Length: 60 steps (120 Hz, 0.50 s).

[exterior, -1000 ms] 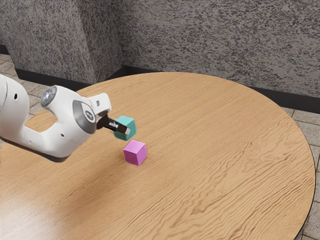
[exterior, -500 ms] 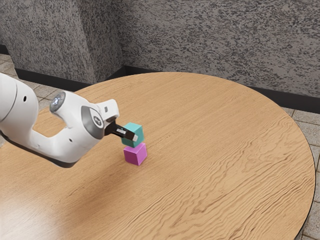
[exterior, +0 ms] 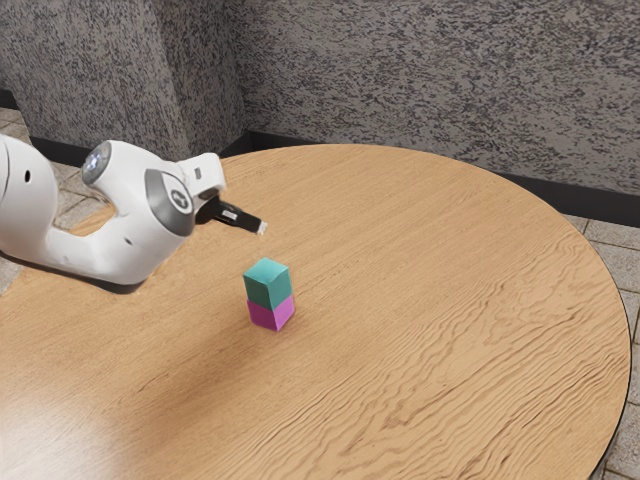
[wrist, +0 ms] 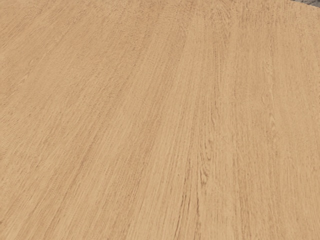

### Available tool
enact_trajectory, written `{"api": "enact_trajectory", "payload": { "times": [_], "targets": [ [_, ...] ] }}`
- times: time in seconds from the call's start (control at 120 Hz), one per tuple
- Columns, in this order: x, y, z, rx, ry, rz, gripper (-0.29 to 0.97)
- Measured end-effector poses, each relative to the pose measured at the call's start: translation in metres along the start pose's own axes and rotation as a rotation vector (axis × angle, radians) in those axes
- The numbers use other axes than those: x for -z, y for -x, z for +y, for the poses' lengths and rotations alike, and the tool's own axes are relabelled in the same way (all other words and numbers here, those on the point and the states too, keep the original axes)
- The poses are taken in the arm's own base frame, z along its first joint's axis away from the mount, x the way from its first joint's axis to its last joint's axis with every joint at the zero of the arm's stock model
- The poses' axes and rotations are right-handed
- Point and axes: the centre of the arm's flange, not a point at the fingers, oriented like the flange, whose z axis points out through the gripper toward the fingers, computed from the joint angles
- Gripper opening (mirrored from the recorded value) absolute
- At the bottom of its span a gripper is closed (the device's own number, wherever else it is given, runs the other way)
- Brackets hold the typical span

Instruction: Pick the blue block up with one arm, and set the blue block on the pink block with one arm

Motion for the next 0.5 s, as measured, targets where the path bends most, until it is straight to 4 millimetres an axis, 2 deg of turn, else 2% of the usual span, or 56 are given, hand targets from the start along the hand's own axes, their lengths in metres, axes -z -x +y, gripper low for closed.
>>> {"api": "enact_trajectory", "payload": {
  "times": [0.042,0.092,0.15,0.192,0.25,0.325,0.408,0.5],
  "targets": [
    [0.02,-0.028,-0.006,-0.048,-0.002,0.04,0.62],
    [0.065,-0.093,-0.024,-0.164,-0.009,0.111,0.63],
    [0.141,-0.158,-0.042,-0.297,-0.029,0.137,0.64],
    [0.191,-0.186,-0.053,-0.356,-0.038,0.097,0.64],
    [0.241,-0.192,-0.064,-0.362,-0.036,-0.015,0.65],
    [0.276,-0.196,-0.053,-0.332,0.003,-0.159,0.65],
    [0.284,-0.185,-0.047,-0.263,0.038,-0.32,0.65],
    [0.277,-0.167,-0.046,-0.175,0.046,-0.47,0.66]
  ]
}}
